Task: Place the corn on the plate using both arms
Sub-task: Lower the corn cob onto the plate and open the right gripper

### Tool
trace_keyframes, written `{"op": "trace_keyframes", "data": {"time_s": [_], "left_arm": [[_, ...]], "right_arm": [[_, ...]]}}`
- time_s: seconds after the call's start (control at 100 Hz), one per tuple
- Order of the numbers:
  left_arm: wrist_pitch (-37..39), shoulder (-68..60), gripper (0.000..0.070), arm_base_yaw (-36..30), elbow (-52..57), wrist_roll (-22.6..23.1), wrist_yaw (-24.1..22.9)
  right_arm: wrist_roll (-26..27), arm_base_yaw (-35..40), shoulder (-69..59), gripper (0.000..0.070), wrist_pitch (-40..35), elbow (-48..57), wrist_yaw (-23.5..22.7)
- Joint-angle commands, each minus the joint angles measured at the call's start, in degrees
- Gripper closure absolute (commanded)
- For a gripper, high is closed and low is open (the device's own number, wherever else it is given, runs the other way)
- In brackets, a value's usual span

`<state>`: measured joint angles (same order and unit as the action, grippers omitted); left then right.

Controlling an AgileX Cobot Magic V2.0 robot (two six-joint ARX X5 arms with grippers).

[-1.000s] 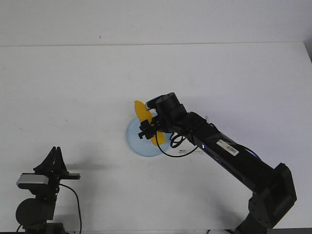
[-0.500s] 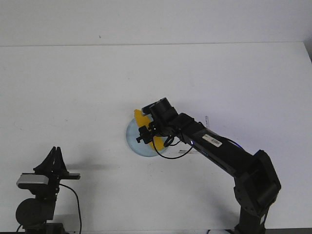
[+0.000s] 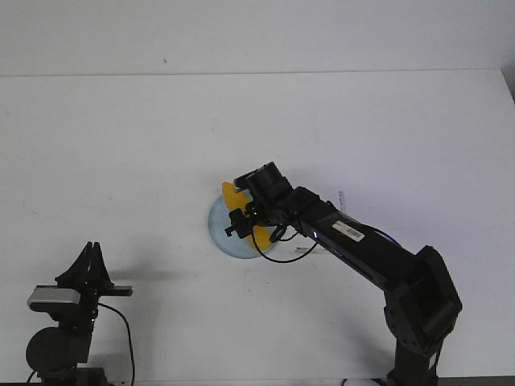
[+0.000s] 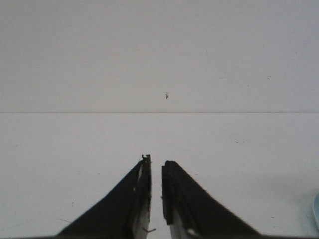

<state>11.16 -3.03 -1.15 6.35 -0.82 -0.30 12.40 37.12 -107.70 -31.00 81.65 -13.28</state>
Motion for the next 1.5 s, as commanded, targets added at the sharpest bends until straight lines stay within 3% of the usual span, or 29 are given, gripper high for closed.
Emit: {"op": "trace_keyframes", "data": {"time_s": [0.0, 0.39, 0.57, 0.75, 0.91, 1.22, 1.33, 1.45, 1.49], "left_arm": [[0.9, 0.1, 0.0658, 0.0, -0.1, -0.1, -0.2], [0.9, 0.1, 0.0658, 0.0, -0.1, -0.1, -0.2], [0.9, 0.1, 0.0658, 0.0, -0.1, -0.1, -0.2], [0.9, 0.1, 0.0658, 0.0, -0.1, -0.1, -0.2], [0.9, 0.1, 0.0658, 0.0, -0.1, -0.1, -0.2], [0.9, 0.1, 0.0658, 0.0, -0.1, -0.1, -0.2], [0.9, 0.1, 0.0658, 0.0, -0.1, -0.1, -0.2], [0.9, 0.1, 0.0658, 0.0, -0.1, -0.1, -0.2], [0.9, 0.1, 0.0658, 0.0, -0.1, -0.1, -0.2]], "right_arm": [[0.4, 0.3, -1.6, 0.0446, -0.4, 0.9, 0.3], [0.3, 0.4, -2.1, 0.0443, -0.8, 0.9, 0.2], [0.2, 0.4, -2.2, 0.0306, -0.7, 0.9, 0.3], [0.2, 0.4, -2.2, 0.0298, 0.0, 0.9, 0.3], [0.2, 0.5, -2.1, 0.0207, 1.9, 1.0, 0.3], [-3.3, 0.4, 0.7, 0.0207, 2.0, 2.1, 0.3], [-6.0, 0.4, 4.2, 0.0278, 1.7, 2.1, 3.0], [-7.8, 0.9, 7.8, 0.058, 0.8, 2.1, 11.6], [-8.2, 1.1, 8.7, 0.064, 0.8, 2.1, 14.4]]}}
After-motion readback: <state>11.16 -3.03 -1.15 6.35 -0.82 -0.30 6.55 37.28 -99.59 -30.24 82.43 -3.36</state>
